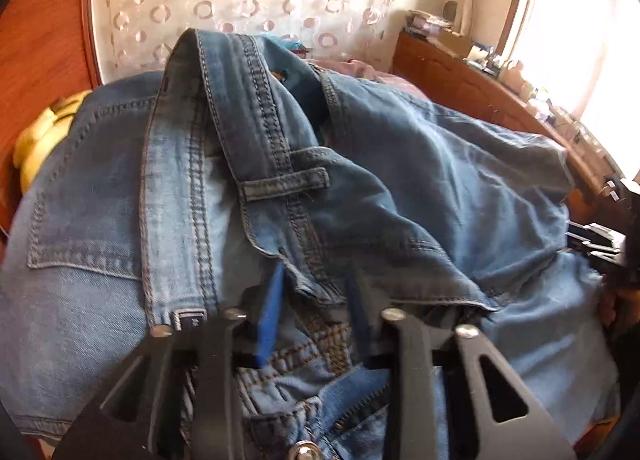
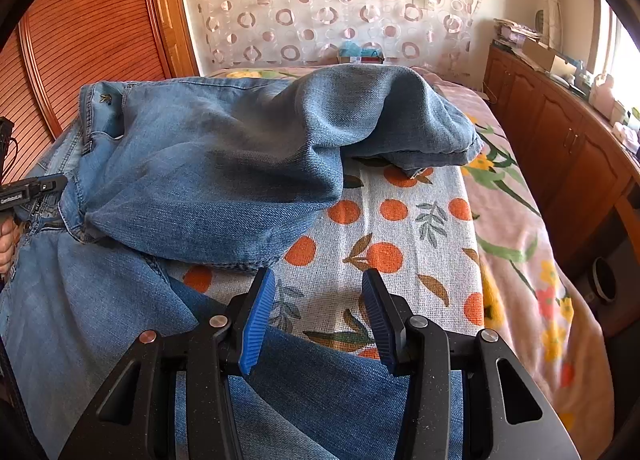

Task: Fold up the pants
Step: 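Hold the waistband with the left gripper and lay it flat on the bed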

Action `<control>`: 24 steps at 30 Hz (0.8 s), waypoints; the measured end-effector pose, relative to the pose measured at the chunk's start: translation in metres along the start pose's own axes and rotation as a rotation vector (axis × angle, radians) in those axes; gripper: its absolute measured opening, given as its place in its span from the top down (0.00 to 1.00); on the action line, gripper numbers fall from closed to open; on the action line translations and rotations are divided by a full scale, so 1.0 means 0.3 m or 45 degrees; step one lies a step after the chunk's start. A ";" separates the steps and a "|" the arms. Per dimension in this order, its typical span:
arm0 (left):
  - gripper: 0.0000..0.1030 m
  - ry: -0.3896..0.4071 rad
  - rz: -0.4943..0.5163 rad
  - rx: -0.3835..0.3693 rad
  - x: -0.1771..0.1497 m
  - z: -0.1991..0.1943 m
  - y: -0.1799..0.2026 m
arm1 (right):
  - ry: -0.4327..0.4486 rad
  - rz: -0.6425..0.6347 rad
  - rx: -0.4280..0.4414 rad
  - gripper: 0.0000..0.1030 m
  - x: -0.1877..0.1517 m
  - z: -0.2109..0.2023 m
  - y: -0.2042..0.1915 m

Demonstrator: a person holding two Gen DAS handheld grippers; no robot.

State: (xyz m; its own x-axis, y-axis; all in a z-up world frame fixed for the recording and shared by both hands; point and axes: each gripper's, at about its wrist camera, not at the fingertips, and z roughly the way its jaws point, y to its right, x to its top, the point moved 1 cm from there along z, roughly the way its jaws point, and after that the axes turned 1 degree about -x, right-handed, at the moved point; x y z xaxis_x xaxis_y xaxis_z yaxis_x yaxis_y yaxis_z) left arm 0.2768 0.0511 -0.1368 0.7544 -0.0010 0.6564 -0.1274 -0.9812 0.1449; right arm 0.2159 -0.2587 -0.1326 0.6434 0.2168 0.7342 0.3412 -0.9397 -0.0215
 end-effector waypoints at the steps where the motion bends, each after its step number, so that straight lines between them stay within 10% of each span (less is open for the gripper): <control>1: 0.90 0.001 0.005 0.006 0.009 0.008 0.003 | 0.000 0.000 0.000 0.54 0.000 0.000 0.000; 15: 0.96 0.249 -0.001 0.059 -0.015 -0.331 0.037 | 0.009 0.008 -0.005 0.54 -0.004 -0.005 0.001; 24: 0.90 0.056 -0.015 0.117 -0.155 -0.246 0.001 | 0.023 -0.016 -0.014 0.54 -0.011 -0.011 -0.006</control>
State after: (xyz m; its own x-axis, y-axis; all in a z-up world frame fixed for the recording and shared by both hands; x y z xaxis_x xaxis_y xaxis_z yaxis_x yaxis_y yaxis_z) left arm 0.1942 0.0652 -0.1126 0.7260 0.0174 0.6874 -0.0574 -0.9946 0.0859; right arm 0.2108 -0.2585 -0.1327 0.6268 0.2241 0.7463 0.3419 -0.9397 -0.0050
